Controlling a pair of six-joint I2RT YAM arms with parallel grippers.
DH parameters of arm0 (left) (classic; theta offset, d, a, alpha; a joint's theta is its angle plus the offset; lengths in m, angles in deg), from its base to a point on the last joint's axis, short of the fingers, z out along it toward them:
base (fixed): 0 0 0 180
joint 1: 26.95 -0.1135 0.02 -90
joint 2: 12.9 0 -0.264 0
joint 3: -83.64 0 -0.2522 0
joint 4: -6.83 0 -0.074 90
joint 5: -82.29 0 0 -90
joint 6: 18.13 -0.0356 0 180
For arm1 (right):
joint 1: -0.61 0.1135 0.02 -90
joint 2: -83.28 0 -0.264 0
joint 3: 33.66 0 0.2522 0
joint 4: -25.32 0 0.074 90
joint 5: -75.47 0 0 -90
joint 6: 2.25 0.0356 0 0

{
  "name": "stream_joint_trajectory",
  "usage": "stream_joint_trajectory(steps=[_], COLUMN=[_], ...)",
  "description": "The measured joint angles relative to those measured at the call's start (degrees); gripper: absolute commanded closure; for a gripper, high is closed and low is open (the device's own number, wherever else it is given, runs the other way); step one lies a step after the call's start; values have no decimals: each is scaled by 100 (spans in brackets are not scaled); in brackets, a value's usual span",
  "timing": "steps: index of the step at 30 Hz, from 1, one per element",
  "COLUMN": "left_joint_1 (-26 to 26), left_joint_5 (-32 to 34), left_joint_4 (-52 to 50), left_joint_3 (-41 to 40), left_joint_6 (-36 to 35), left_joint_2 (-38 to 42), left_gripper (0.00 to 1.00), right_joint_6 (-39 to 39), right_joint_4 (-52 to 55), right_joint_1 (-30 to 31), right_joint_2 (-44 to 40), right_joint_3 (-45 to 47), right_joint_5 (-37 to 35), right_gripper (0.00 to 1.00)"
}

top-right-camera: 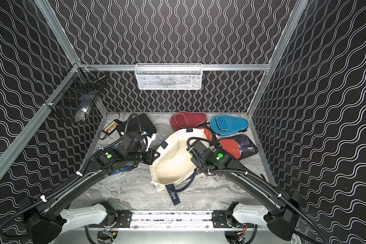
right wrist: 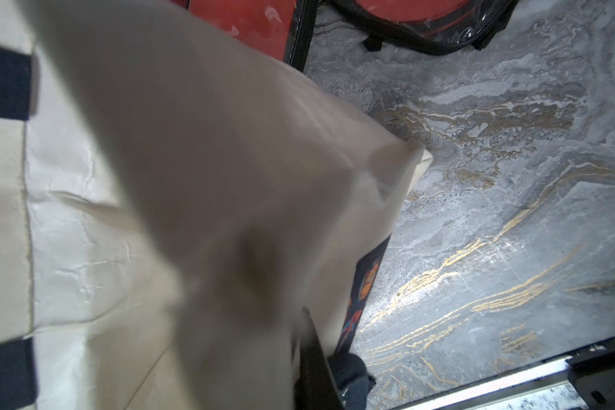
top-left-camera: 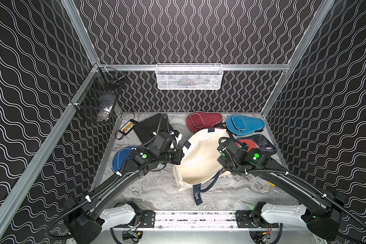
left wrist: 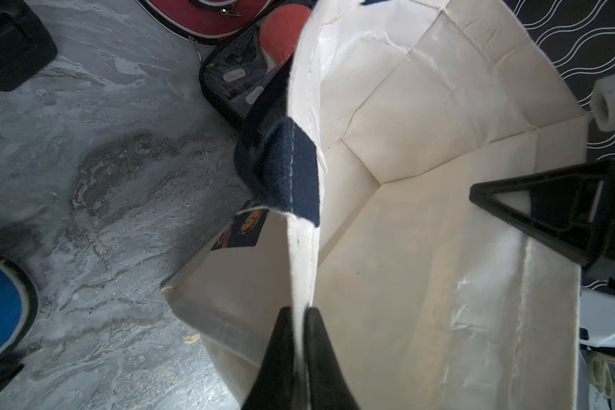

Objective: Remove the ping pong set from the canvas bag
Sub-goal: Place the canvas bag at the center of the board.

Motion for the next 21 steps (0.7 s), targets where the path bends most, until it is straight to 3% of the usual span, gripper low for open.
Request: stream_joint_trajectory(steps=[5,10,15,17,19,21], left_joint_1=[-66,-461,-859,-901,-922,-935], left_joint_5=[2,-160,-448,-546,-623,-726], left_joint_4=[-31,-33,9,55,68,114], left_joint_3=[42,28,-4,7,68,116], left_joint_6=[-136,-262,-278,-282,-284,-284], left_joint_2=[-7,-52,-166,-245,-380,-470], left_gripper=[100,100,100,100,100,100], right_joint_6=[527,1128,1467,1521,1528,1484], right_joint_4=[319,553,741,776,811,841], right_joint_1=[813,1655,2024,2041,2046,2052], right_joint_2=[79,463,745,745,743,743], right_joint_3=[-50,-260,-490,-516,-562,-688], right_joint_5=[-181,-426,-623,-669,-737,-802], right_gripper=[100,100,98,87,67,52])
